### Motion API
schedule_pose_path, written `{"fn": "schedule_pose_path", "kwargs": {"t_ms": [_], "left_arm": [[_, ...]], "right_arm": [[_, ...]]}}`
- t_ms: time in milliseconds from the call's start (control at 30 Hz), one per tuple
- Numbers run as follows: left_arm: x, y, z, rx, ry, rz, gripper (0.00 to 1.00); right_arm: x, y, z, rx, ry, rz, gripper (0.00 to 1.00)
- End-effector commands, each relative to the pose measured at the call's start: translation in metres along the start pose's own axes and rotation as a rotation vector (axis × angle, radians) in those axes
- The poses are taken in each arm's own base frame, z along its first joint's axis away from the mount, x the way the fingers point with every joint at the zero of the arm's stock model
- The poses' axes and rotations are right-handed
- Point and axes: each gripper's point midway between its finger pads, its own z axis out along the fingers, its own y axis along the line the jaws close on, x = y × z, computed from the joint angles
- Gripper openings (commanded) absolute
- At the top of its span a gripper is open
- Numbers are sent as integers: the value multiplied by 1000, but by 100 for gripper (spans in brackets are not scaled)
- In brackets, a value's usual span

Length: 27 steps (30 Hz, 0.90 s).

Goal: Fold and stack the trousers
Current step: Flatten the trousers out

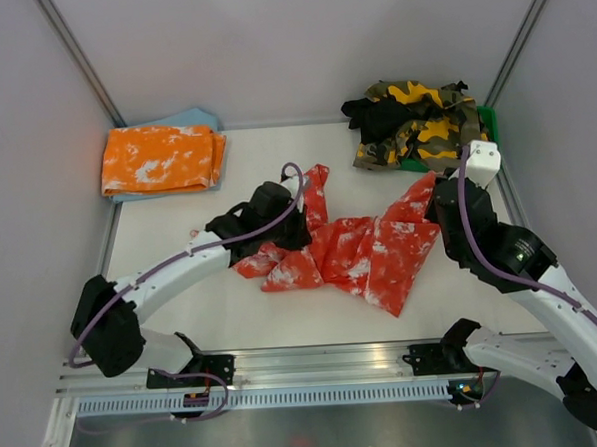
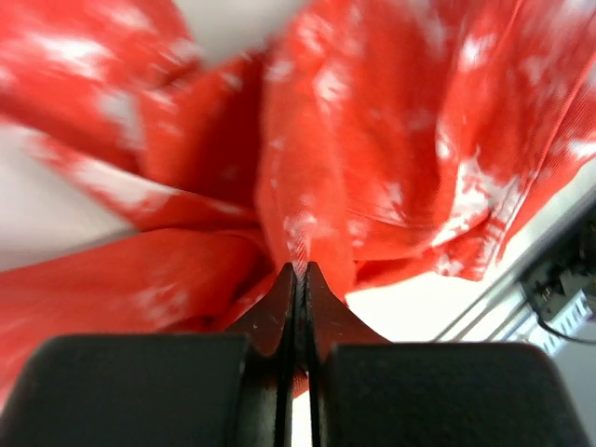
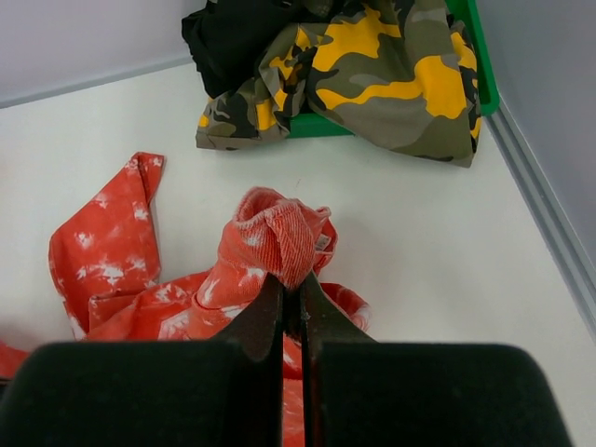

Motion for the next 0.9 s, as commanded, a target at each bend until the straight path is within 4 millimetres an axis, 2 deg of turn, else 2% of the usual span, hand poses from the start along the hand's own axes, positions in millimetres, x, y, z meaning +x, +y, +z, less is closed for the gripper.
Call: {"fn": "schedule_pose_path", "kwargs": {"t_ms": [0,33,67,133,167,200,267,300,333,367,400,433,500,533,567,600,633,667,700,733,767,800,867], "left_arm": [[-88,11,-74,-142,-273,85,2],[-110,19,-99,-157,-345,71,2],[-140,13,-127,-148,-428,88,2],[-170,18,-168,-150,-521,106,2],[-189,5,-194,-118,-584,141,2],[-196,-1,-208,-105,-615,181,2],[-205,-17,-237,-73,-676,264,2],[-206,-19,-243,-71,-683,279,2],[-202,-18,-246,-78,-671,290,2],[-201,-19,-252,-81,-678,293,2],[-198,-19,-255,-81,-675,291,2],[-195,-24,-258,-56,-679,295,2],[-179,-34,-269,8,-708,312,2],[-177,-48,-274,82,-738,341,2],[-162,-46,-262,107,-710,342,2],[-154,-48,-267,126,-721,348,2],[-147,-51,-262,157,-700,353,2],[-136,-48,-249,167,-654,339,2],[-131,-46,-238,178,-619,326,2],[-121,-49,-226,223,-567,308,2],[-117,-53,-219,256,-547,304,2],[-105,-59,-204,315,-488,279,2],[-99,-71,-192,376,-467,280,2]], "right_arm": [[-23,1,-7,-17,-66,85,0],[-20,6,-5,-38,-65,80,0],[-14,16,4,-63,-75,82,0],[-12,39,17,-140,-121,61,0],[-11,50,24,-166,-136,45,0],[-13,58,30,-184,-152,46,0],[-32,85,48,-229,-200,63,0],[-41,98,55,-292,-200,64,0],[-75,113,53,-344,-255,104,0],[-75,132,72,-368,-228,78,0],[-86,147,77,-439,-227,65,0],[-109,165,84,-469,-245,60,0],[-118,179,91,-493,-236,38,0],[-107,182,102,-480,-189,27,0],[-93,181,109,-472,-150,25,0],[-78,175,118,-450,-105,46,2],[-39,165,127,-418,-13,26,21],[-21,148,137,-371,45,40,36],[-2,139,141,-355,106,51,56],[28,123,141,-312,213,63,77],[38,107,144,-277,259,82,86],[48,94,137,-245,316,85,95],[44,80,132,-221,347,95,98]]}}
